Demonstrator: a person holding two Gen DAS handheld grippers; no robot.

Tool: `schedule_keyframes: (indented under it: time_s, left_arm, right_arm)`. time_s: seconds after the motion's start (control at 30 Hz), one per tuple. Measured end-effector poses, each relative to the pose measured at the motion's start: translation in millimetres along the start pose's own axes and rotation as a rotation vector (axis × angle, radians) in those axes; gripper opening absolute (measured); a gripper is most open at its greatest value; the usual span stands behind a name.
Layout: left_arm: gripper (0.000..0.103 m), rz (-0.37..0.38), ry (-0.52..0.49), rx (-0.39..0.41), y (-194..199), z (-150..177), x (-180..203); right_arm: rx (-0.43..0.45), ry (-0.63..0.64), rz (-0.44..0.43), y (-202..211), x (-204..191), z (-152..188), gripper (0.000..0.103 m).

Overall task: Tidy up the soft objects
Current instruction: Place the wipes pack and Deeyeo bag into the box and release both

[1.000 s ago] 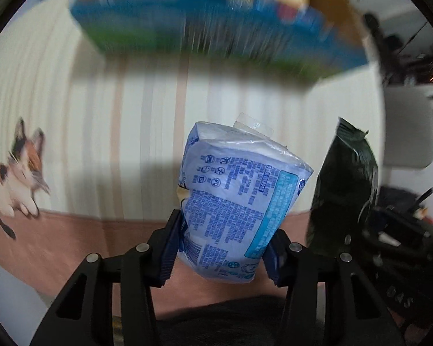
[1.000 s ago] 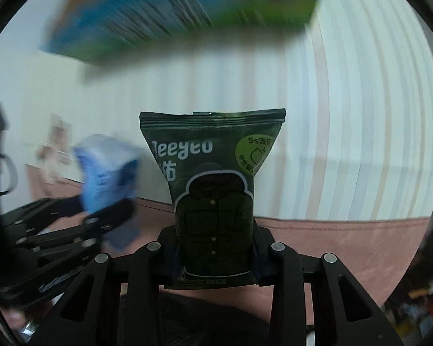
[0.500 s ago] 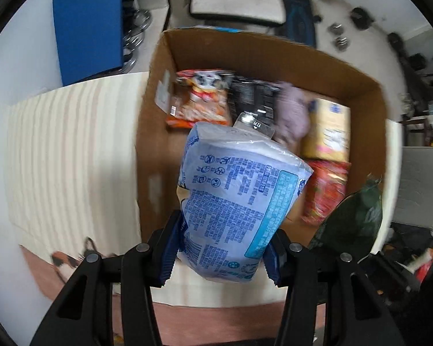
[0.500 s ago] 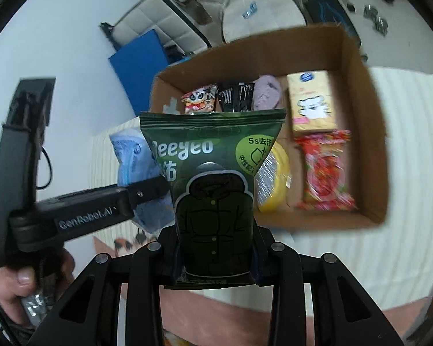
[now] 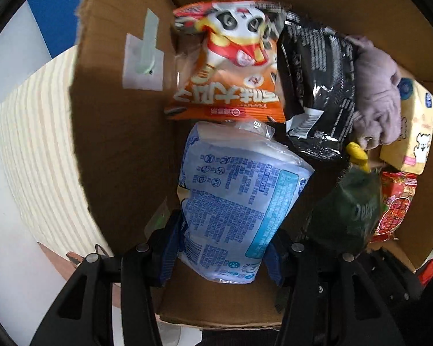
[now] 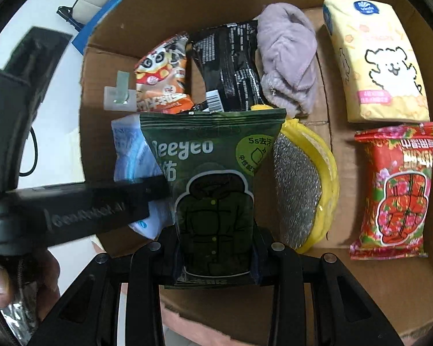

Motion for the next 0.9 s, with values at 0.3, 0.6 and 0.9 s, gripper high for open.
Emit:
schedule_keyframes:
  time_s: [0.3,0.6,0.9]
  left_arm:
    - [0.058,0.005,-0.027,-0.038,-6.2,5.5,0.7]
    - [0.069,0.042,-0.01,-0.014,-5.7,18.2,-4.8]
    - [0.077,0.105,-0.017,0.138,15.4,74.3,-1.8]
  right_arm:
    - [-0.031,0.009,0.049,-19.7,-4.2,-25.5,0.049]
    - [-0.013,0.055,0.116,4.9,-9.2,-22.6,0.067]
    - [0.079,0.119,0.241,69.8,6.6,1.0,0.076]
Point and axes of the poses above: each gripper's, at about its wrist camera, not at the fingertips, and y roughly against the way its jaws point, x to its right, z to its underside, the point moved 2 cm from there along -y, roughly the way its jaws point, and after that the axes turned 2 degrees about z, right-handed, at the moved point
